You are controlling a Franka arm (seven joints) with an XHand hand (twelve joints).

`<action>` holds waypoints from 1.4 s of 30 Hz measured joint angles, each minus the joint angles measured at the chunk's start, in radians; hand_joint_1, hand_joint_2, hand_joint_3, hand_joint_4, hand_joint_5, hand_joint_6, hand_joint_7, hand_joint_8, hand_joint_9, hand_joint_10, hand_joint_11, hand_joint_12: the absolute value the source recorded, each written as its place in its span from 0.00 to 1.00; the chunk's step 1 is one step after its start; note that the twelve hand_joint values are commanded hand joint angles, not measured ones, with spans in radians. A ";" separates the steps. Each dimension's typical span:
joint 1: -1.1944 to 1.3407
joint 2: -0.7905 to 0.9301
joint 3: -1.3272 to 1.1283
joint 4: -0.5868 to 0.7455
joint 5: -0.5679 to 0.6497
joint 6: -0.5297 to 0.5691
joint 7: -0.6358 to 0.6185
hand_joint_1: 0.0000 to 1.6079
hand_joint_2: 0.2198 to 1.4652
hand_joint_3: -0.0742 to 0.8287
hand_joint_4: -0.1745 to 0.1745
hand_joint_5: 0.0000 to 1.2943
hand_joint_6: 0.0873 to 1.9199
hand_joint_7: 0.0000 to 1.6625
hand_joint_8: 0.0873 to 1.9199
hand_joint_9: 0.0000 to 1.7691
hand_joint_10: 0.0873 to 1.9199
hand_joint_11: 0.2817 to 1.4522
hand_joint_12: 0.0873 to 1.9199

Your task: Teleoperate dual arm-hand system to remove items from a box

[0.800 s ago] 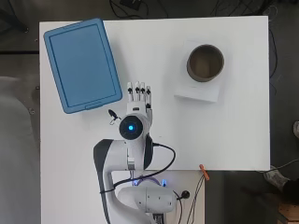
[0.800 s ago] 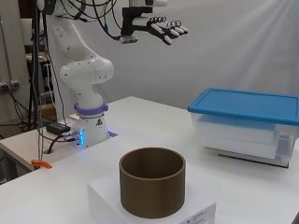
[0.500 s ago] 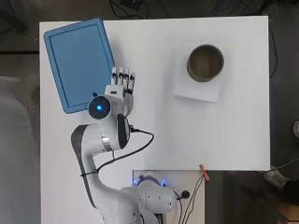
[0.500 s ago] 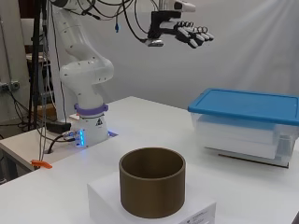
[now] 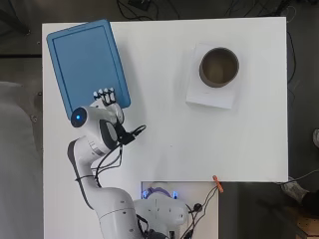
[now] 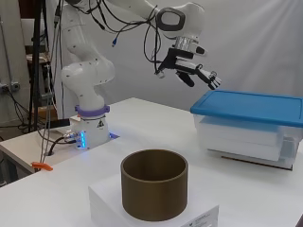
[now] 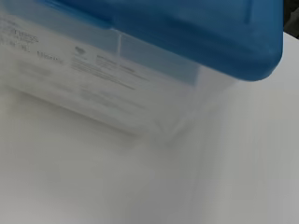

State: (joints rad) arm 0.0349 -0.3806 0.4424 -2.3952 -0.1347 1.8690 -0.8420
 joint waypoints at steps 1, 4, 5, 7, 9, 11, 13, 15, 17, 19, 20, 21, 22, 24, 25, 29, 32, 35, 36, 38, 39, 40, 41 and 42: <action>0.000 0.011 0.006 -0.001 -0.007 0.005 0.002 0.15 0.49 0.05 0.26 0.01 0.00 0.03 0.00 0.14 0.00 0.09 0.00; 0.006 0.023 0.024 -0.054 -0.043 0.079 0.033 0.17 0.44 0.06 0.26 0.00 0.00 0.00 0.00 0.11 0.00 0.09 0.00; 0.008 0.026 0.030 -0.075 -0.054 0.115 0.048 0.17 0.43 0.06 0.26 0.00 0.00 0.00 0.00 0.10 0.00 0.09 0.00; 0.011 0.031 0.048 -0.105 -0.092 0.165 0.087 0.18 0.43 0.07 0.27 0.00 0.00 0.00 0.00 0.09 0.00 0.09 0.00; 0.013 0.033 0.065 -0.123 -0.131 0.182 0.129 0.19 0.43 0.07 0.29 0.00 0.00 0.00 0.00 0.08 0.00 0.09 0.00; 0.015 0.036 0.084 -0.131 -0.155 0.190 0.187 0.21 0.43 0.08 0.32 0.00 0.00 0.00 0.00 0.06 0.00 0.08 0.00; 0.015 0.046 0.105 -0.120 -0.168 0.187 0.230 0.24 0.45 0.09 0.35 0.00 0.00 0.00 0.00 0.05 0.00 0.08 0.00; 0.015 0.065 0.126 -0.097 -0.190 0.175 0.246 0.26 0.47 0.10 0.38 0.00 0.00 0.00 0.00 0.04 0.00 0.07 0.00; 0.014 0.084 0.142 -0.072 -0.204 0.159 0.267 0.28 0.48 0.10 0.41 0.00 0.00 0.00 0.00 0.03 0.00 0.06 0.00; 0.013 0.112 0.155 -0.040 -0.217 0.126 0.293 0.29 0.51 0.11 0.44 0.00 0.00 0.00 0.00 0.02 0.00 0.05 0.00; 0.013 0.133 0.162 -0.017 -0.228 0.104 0.308 0.30 0.51 0.11 0.45 0.00 0.00 0.00 0.00 0.02 0.00 0.05 0.00; 0.013 0.155 0.169 0.007 -0.242 0.079 0.325 0.31 0.51 0.10 0.46 0.00 0.00 0.00 0.00 0.02 0.00 0.04 0.00; 0.013 0.169 0.173 0.023 -0.253 0.058 0.339 0.33 0.50 0.09 0.46 0.00 0.00 0.00 0.00 0.01 0.00 0.04 0.00; 0.013 0.201 0.174 0.043 -0.292 0.018 0.376 0.38 0.52 0.09 0.47 0.00 0.00 0.00 0.00 0.01 0.00 0.04 0.00; 0.013 0.220 0.173 0.053 -0.319 0.016 0.409 0.42 0.59 0.10 0.45 0.08 0.00 0.06 0.00 0.10 0.00 0.07 0.00; 0.032 0.313 0.139 0.146 -0.285 0.001 0.451 0.61 0.77 0.08 0.40 0.45 0.21 0.49 0.89 0.61 0.87 0.46 0.80; -0.040 0.311 0.189 0.181 -0.215 -0.022 0.393 0.63 0.77 0.11 0.56 0.56 0.25 0.53 1.00 0.63 0.99 0.50 0.91; -0.261 0.238 0.377 0.190 -0.198 -0.040 0.374 0.67 0.79 0.10 0.94 0.54 0.88 0.55 1.00 0.63 1.00 0.51 0.93; -0.335 0.225 0.442 0.193 -0.203 -0.044 0.370 0.68 0.79 0.10 0.97 0.53 0.94 0.54 1.00 0.62 1.00 0.50 0.93; -0.473 0.220 0.555 0.197 -0.214 -0.049 0.357 0.69 0.80 0.09 1.00 0.51 0.99 0.52 1.00 0.59 1.00 0.46 0.92; -0.531 0.221 0.598 0.201 -0.220 -0.052 0.348 0.69 0.80 0.09 1.00 0.49 1.00 0.52 1.00 0.57 1.00 0.43 0.92; -0.575 0.222 0.626 0.209 -0.233 -0.059 0.340 0.69 0.81 0.09 1.00 0.47 1.00 0.50 1.00 0.56 1.00 0.40 0.90; -0.594 0.224 0.635 0.216 -0.250 -0.066 0.334 0.68 0.81 0.09 1.00 0.46 1.00 0.50 1.00 0.54 1.00 0.37 0.89; -0.596 0.224 0.637 0.220 -0.267 -0.070 0.328 0.63 0.83 0.10 0.94 0.47 0.93 0.48 1.00 0.52 1.00 0.33 0.85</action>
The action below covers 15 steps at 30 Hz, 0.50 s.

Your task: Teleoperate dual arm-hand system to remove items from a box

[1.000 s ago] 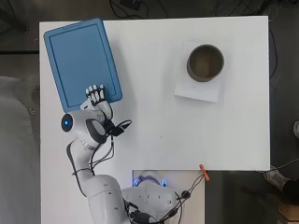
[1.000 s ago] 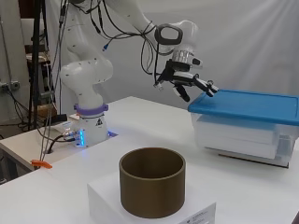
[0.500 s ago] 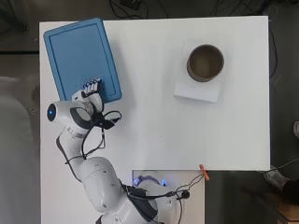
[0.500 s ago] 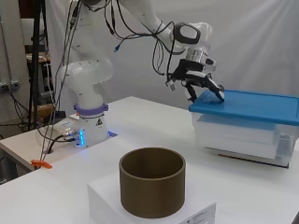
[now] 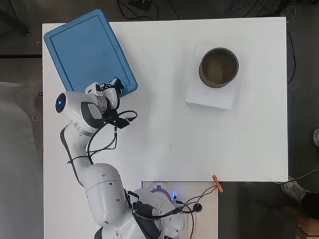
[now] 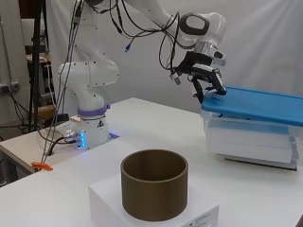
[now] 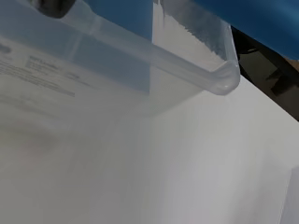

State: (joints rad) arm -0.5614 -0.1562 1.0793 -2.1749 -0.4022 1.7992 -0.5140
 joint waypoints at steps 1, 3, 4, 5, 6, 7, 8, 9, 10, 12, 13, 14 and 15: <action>0.008 -0.003 -0.001 0.005 -0.020 -0.002 -0.008 0.59 0.84 0.10 0.92 0.48 0.88 0.47 1.00 0.50 1.00 0.30 0.83; 0.039 -0.019 0.006 0.018 -0.071 0.000 -0.033 0.55 0.86 0.10 0.95 0.49 0.83 0.46 1.00 0.49 1.00 0.28 0.81; 0.057 -0.037 0.017 0.024 -0.094 0.008 -0.055 0.54 0.86 0.10 0.98 0.49 0.82 0.46 1.00 0.49 1.00 0.28 0.81; 0.075 -0.057 0.028 0.031 -0.115 0.017 -0.076 0.53 0.87 0.10 0.99 0.49 0.82 0.46 1.00 0.49 1.00 0.28 0.82; 0.094 -0.081 0.034 0.038 -0.145 0.025 -0.095 0.52 0.87 0.10 1.00 0.48 0.82 0.46 1.00 0.50 1.00 0.29 0.83; 0.113 -0.106 0.031 0.035 -0.179 0.036 -0.104 0.59 0.87 0.09 0.74 0.46 0.81 0.47 0.92 0.47 0.90 0.26 0.76; 0.134 -0.131 0.016 0.025 -0.205 0.058 -0.104 0.64 0.86 0.09 0.53 0.44 0.81 0.48 0.82 0.46 0.76 0.24 0.65; 0.158 -0.158 -0.012 0.008 -0.220 0.094 -0.105 0.67 0.86 0.08 0.42 0.43 0.82 0.49 0.74 0.46 0.64 0.24 0.54; 0.181 -0.184 -0.052 -0.009 -0.222 0.144 -0.113 0.73 0.84 0.08 0.27 0.42 0.82 0.48 0.70 0.48 0.62 0.25 0.48; 0.218 -0.215 -0.157 -0.028 -0.207 0.296 -0.164 0.56 0.86 0.08 0.27 0.39 0.59 0.47 0.56 0.48 0.44 0.26 0.31; 0.226 -0.217 -0.212 -0.022 -0.189 0.388 -0.197 0.40 0.85 0.08 0.41 0.42 0.36 0.48 0.35 0.48 0.28 0.27 0.18; 0.229 -0.212 -0.246 -0.009 -0.164 0.455 -0.219 0.30 0.81 0.07 0.52 0.48 0.20 0.51 0.20 0.49 0.15 0.28 0.08; 0.233 -0.202 -0.271 0.009 -0.128 0.513 -0.237 0.26 0.79 0.08 0.69 0.47 0.29 0.48 0.29 0.51 0.16 0.35 0.02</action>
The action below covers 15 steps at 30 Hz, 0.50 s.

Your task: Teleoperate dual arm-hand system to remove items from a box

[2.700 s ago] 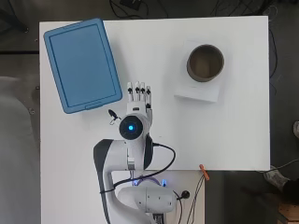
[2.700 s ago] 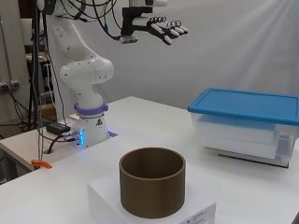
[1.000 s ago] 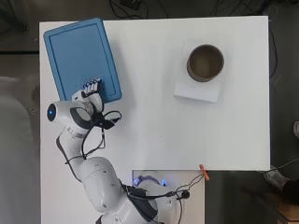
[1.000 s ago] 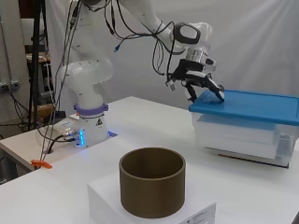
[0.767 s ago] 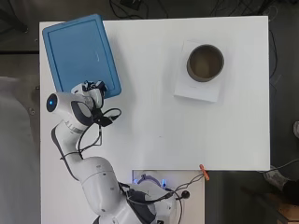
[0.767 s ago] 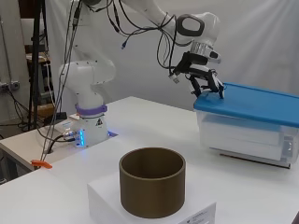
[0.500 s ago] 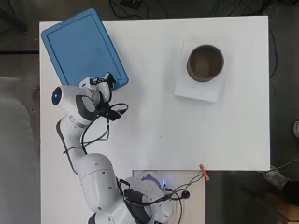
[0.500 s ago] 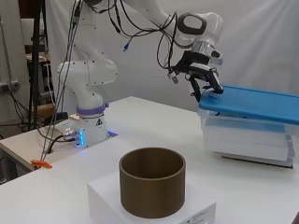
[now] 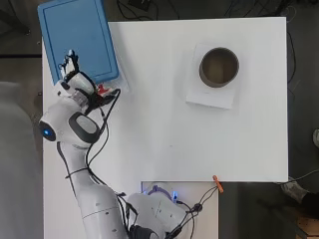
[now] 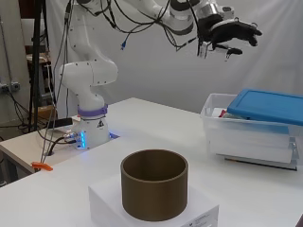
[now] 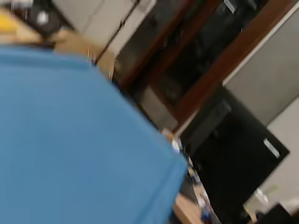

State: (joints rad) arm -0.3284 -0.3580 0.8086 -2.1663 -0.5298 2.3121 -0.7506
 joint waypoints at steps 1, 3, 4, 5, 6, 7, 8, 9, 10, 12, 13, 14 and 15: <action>0.005 0.011 -0.013 0.019 0.043 0.042 -0.015 0.24 0.78 0.09 0.83 0.40 0.50 0.43 0.48 0.48 0.30 0.41 0.00; 0.017 0.033 -0.021 0.048 0.126 0.039 -0.040 0.31 0.83 0.09 0.96 0.35 0.76 0.35 0.72 0.42 0.54 0.48 0.00; 0.023 0.042 -0.024 0.060 0.160 -0.001 -0.049 0.30 0.83 0.08 0.93 0.36 0.67 0.36 0.69 0.41 0.55 0.48 0.00; 0.029 0.054 -0.027 0.072 0.194 -0.067 -0.055 0.26 0.81 0.08 0.83 0.38 0.48 0.39 0.50 0.41 0.41 0.42 0.00; 0.037 0.070 -0.032 0.089 0.227 -0.152 -0.056 0.23 0.80 0.08 0.76 0.42 0.29 0.43 0.30 0.44 0.25 0.37 0.00; 0.047 0.093 -0.039 0.111 0.259 -0.248 -0.052 0.21 0.79 0.08 0.72 0.46 0.15 0.47 0.16 0.47 0.13 0.35 0.00; 0.054 0.116 -0.046 0.132 0.292 -0.340 -0.048 0.20 0.78 0.08 0.70 0.49 0.07 0.50 0.06 0.50 0.05 0.34 0.00; 0.061 0.141 -0.054 0.153 0.333 -0.445 -0.050 0.19 0.77 0.08 0.69 0.51 0.02 0.51 0.01 0.51 0.00 0.33 0.00; 0.067 0.157 -0.063 0.164 0.377 -0.536 -0.052 0.18 0.77 0.08 0.70 0.54 0.00 0.54 0.00 0.54 0.00 0.34 0.00; 0.075 0.164 -0.076 0.151 0.453 -0.641 -0.057 0.19 0.78 0.08 0.76 0.60 0.00 0.60 0.00 0.60 0.00 0.40 0.00; 0.080 0.162 -0.083 0.126 0.484 -0.664 -0.059 0.18 0.78 0.08 0.78 0.62 0.00 0.61 0.00 0.61 0.00 0.42 0.00; 0.085 0.161 -0.091 0.093 0.500 -0.663 -0.062 0.18 0.78 0.08 0.79 0.63 0.00 0.63 0.00 0.62 0.00 0.43 0.00; 0.090 0.161 -0.097 0.062 0.509 -0.648 -0.064 0.18 0.78 0.09 0.79 0.64 0.00 0.63 0.00 0.63 0.00 0.44 0.00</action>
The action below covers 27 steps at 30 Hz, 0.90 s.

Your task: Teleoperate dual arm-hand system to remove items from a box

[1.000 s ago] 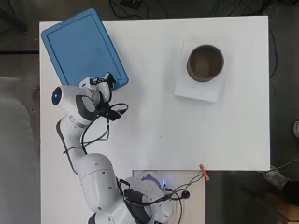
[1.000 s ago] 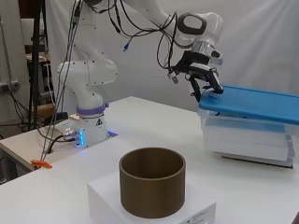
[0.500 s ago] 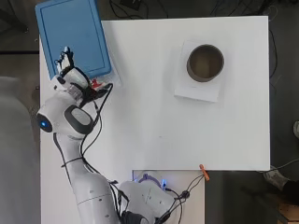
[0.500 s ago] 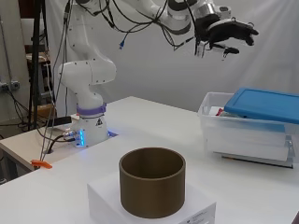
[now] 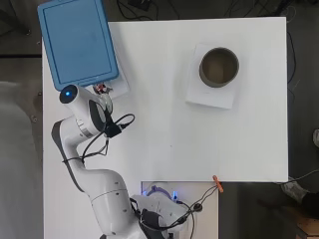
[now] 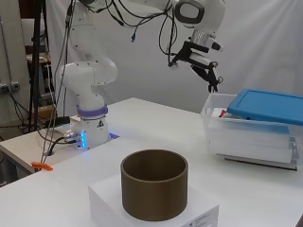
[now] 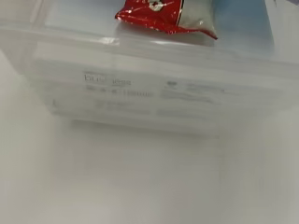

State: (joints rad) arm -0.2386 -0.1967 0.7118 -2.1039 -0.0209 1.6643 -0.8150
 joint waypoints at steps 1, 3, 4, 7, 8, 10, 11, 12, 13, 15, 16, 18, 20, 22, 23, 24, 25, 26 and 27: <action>0.004 0.001 -0.004 -0.026 0.007 0.019 -0.004 0.18 0.79 0.09 0.79 0.64 0.00 0.61 0.05 0.62 0.04 0.45 0.00; 0.010 0.015 -0.011 -0.064 0.014 0.063 -0.018 0.17 0.79 0.08 0.77 0.62 0.00 0.46 0.30 0.50 0.25 0.47 0.00; 0.013 0.032 -0.014 -0.071 0.012 0.089 -0.028 0.17 0.80 0.08 0.79 0.54 0.13 0.38 0.47 0.43 0.44 0.48 0.00; 0.028 0.113 -0.028 -0.060 -0.031 0.136 -0.035 0.14 0.81 0.08 0.84 0.29 0.57 0.27 0.72 0.32 0.69 0.47 0.00; 0.035 0.148 -0.034 -0.048 -0.065 0.158 -0.048 0.13 0.81 0.08 0.82 0.28 0.57 0.27 0.70 0.31 0.69 0.47 0.00; 0.018 0.158 -0.015 -0.036 -0.099 0.166 -0.076 0.11 0.81 0.08 0.76 0.32 0.46 0.30 0.61 0.32 0.62 0.46 0.00; -0.012 0.141 0.015 -0.031 -0.093 0.165 -0.096 0.10 0.81 0.08 0.72 0.36 0.37 0.32 0.54 0.33 0.57 0.45 0.00; -0.063 0.115 0.066 -0.024 -0.074 0.163 -0.119 0.09 0.80 0.08 0.69 0.40 0.28 0.35 0.46 0.34 0.50 0.44 0.00; -0.125 0.086 0.124 -0.017 -0.050 0.162 -0.138 0.08 0.80 0.08 0.64 0.43 0.18 0.38 0.34 0.36 0.40 0.42 0.00; -0.321 0.006 0.291 0.003 0.006 0.154 -0.187 0.08 0.80 0.08 0.60 0.49 0.05 0.41 0.27 0.40 0.31 0.41 0.00; -0.455 -0.044 0.396 0.022 0.039 0.145 -0.215 0.09 0.80 0.08 0.59 0.51 0.02 0.41 0.30 0.40 0.33 0.42 0.00; -0.712 -0.131 0.570 0.064 0.115 0.110 -0.257 0.14 0.81 0.08 0.61 0.60 0.00 0.53 0.16 0.50 0.19 0.41 0.00; -0.961 -0.200 0.695 0.105 0.192 0.074 -0.262 0.17 0.81 0.08 0.62 0.63 0.00 0.62 0.04 0.60 0.10 0.42 0.00; -1.145 -0.231 0.756 0.133 0.231 0.051 -0.229 0.16 0.80 0.08 0.41 0.46 0.00 0.56 0.00 0.57 0.00 0.34 0.00; -1.217 -0.245 0.780 0.149 0.249 0.032 -0.214 0.16 0.80 0.08 0.38 0.42 0.00 0.54 0.00 0.55 0.00 0.32 0.00; -1.259 -0.258 0.801 0.162 0.263 0.016 -0.210 0.16 0.80 0.08 0.38 0.42 0.00 0.55 0.00 0.55 0.00 0.31 0.00; -1.287 -0.270 0.826 0.175 0.276 0.000 -0.216 0.17 0.80 0.08 0.41 0.44 0.00 0.57 0.00 0.56 0.00 0.32 0.00; -1.303 -0.281 0.867 0.190 0.288 -0.019 -0.231 0.17 0.80 0.08 0.47 0.48 0.00 0.57 0.00 0.57 0.00 0.33 0.00; -1.306 -0.290 0.911 0.202 0.296 -0.033 -0.242 0.17 0.80 0.08 0.54 0.50 0.00 0.56 0.00 0.57 0.00 0.34 0.00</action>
State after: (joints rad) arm -1.5444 -0.4865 1.6227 -1.9019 0.2752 1.6310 -1.0568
